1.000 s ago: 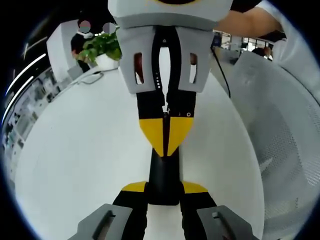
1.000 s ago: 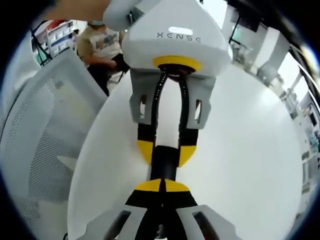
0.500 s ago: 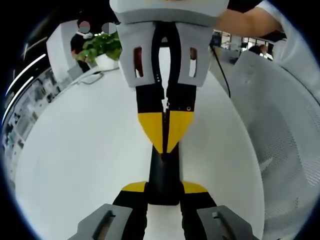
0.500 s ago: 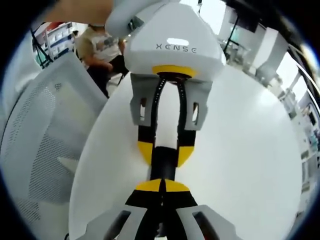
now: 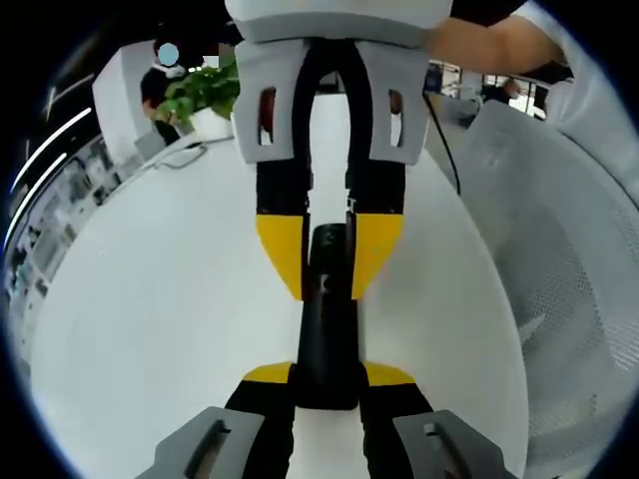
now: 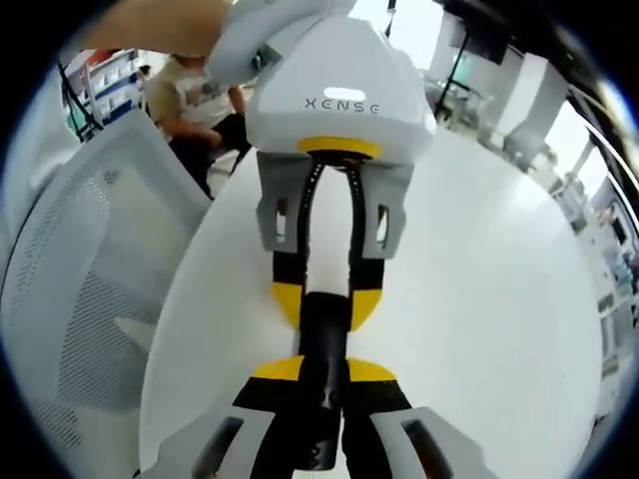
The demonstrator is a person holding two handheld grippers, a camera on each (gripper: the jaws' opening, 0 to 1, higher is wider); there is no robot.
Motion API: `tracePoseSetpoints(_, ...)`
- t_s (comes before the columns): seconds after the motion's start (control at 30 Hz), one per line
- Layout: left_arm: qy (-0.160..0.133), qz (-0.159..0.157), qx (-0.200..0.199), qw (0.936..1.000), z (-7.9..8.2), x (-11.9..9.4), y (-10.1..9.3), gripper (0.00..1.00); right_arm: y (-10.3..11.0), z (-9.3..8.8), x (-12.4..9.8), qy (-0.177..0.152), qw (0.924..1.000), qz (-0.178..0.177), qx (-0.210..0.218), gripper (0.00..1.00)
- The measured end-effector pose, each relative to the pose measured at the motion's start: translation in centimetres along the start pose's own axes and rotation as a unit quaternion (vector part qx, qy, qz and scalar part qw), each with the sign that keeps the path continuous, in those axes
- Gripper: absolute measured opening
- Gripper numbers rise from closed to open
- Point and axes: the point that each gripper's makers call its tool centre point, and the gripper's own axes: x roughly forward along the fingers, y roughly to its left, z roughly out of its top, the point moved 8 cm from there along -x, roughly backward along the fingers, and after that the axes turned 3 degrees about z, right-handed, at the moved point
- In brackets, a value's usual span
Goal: Press the specified remote control buttons in sequence, fully releasing each button before pressing the next.
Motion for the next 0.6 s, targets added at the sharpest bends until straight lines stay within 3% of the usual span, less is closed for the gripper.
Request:
tracePoseSetpoints(0.2,-0.002,0.001,0.000,1.0000,0.0,0.0,0.0,0.24,-0.1,0.0,-0.4,-0.014,0.9998,-0.010,0.006,0.14)
tracePoseSetpoints(0.33,-0.005,0.001,0.001,1.0000,0.0,0.0,-0.1,0.24,0.0,0.2,-0.6,-0.040,0.9989,-0.008,0.021,0.23)
tracePoseSetpoints(0.6,-0.006,0.001,0.002,1.0000,-0.1,0.0,-0.1,0.24,-0.1,-0.4,-1.2,-0.040,0.9988,-0.016,0.022,0.23)
